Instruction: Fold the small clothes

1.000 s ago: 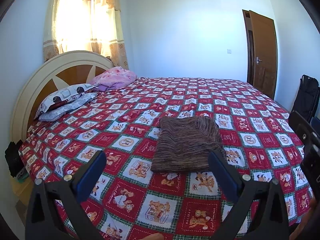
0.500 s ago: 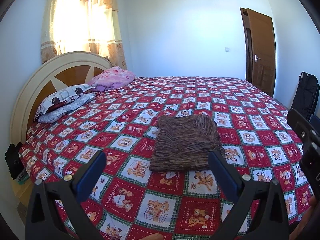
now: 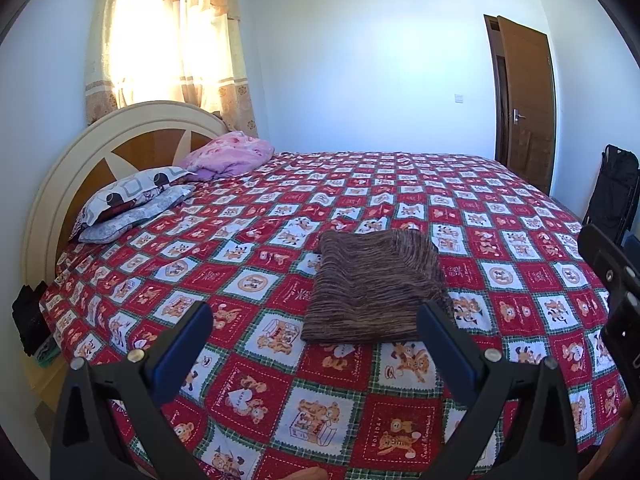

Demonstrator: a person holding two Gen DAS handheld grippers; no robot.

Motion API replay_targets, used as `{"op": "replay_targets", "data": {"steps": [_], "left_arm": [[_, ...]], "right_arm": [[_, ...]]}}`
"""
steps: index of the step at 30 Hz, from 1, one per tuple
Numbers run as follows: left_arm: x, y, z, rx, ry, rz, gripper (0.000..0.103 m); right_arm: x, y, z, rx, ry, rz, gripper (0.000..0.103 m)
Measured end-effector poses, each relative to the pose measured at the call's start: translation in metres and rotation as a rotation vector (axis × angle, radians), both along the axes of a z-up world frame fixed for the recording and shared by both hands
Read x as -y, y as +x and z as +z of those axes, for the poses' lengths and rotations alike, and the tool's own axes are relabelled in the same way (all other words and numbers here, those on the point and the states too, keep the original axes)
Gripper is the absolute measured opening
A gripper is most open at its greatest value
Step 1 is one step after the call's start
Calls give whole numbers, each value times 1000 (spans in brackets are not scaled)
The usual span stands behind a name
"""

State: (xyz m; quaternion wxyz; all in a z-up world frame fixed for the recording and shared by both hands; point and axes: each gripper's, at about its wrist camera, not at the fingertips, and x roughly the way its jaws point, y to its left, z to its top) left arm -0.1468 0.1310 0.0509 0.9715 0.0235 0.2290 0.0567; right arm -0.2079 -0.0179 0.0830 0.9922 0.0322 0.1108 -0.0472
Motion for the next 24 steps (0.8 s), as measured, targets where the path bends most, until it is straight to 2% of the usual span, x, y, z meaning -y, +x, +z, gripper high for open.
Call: {"op": "replay_targets", "data": {"steps": [24], "left_arm": [[-5,1,-1,-6,9,24,103]], "right_arm": [[3,2,-1,-13,8,-10,74]]}}
